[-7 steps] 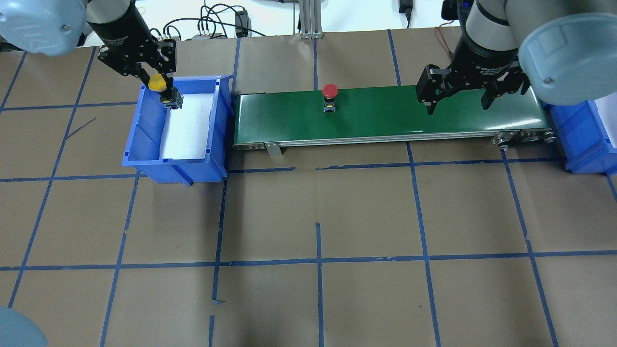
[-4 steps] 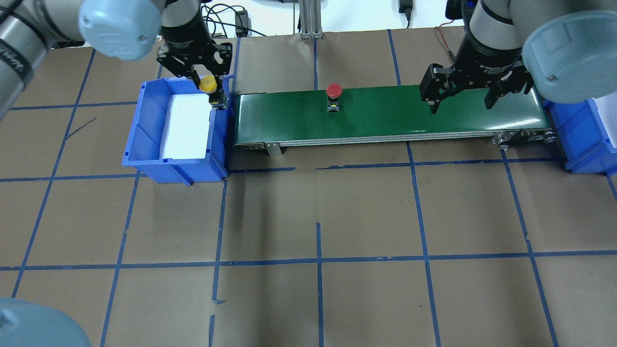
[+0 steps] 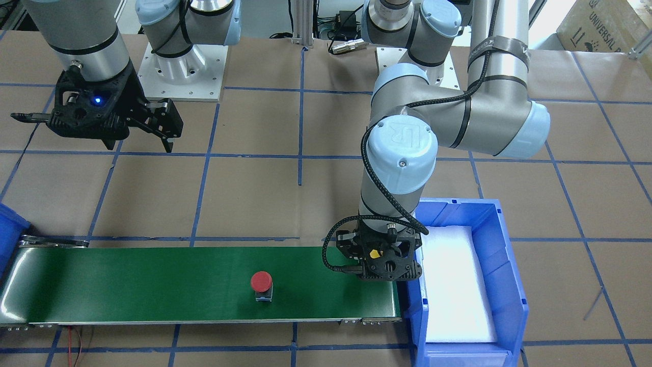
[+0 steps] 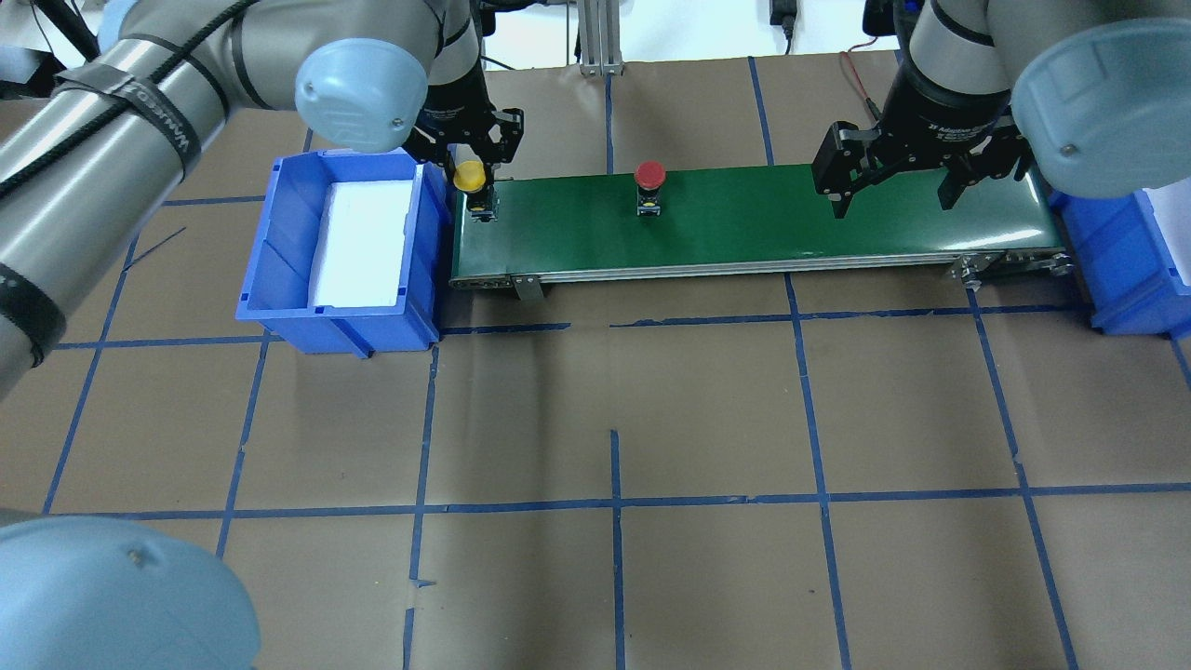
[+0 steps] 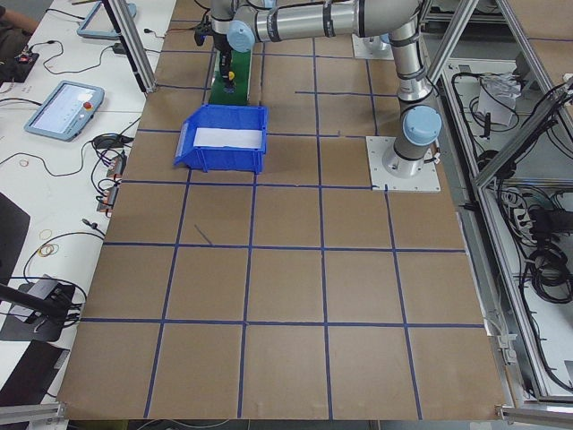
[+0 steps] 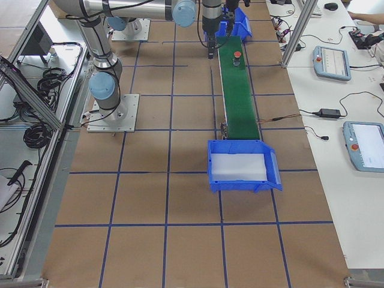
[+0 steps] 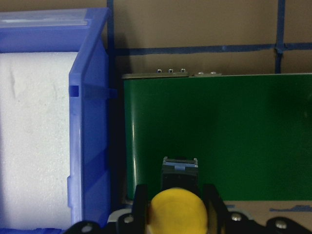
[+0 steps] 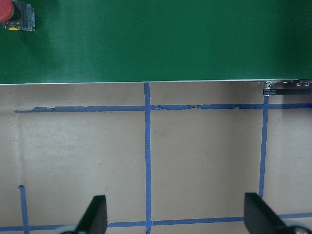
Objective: Transport two buttons from left to right
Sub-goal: 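Lift the yellow button and carry it with the left gripper onto the conveyor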
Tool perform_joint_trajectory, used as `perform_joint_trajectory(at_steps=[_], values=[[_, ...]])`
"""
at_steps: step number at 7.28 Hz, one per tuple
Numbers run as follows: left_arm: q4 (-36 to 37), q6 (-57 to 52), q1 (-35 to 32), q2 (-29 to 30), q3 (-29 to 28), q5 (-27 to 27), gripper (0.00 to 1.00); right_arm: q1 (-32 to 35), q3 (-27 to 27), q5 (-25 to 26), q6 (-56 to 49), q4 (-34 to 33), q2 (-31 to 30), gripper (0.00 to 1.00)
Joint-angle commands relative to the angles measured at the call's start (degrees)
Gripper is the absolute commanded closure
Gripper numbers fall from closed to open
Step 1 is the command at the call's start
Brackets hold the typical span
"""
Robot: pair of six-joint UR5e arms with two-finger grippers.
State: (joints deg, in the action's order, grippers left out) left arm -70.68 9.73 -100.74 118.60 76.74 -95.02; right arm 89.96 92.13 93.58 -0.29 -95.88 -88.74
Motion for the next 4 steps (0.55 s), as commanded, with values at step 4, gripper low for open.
perform_joint_trajectory(at_steps=[4], values=[[4.2,-0.9,-0.1,3.2,-0.5,-2.5,0.89,0.5,0.2,-0.4,0.1,-0.4,0.1,0.00]])
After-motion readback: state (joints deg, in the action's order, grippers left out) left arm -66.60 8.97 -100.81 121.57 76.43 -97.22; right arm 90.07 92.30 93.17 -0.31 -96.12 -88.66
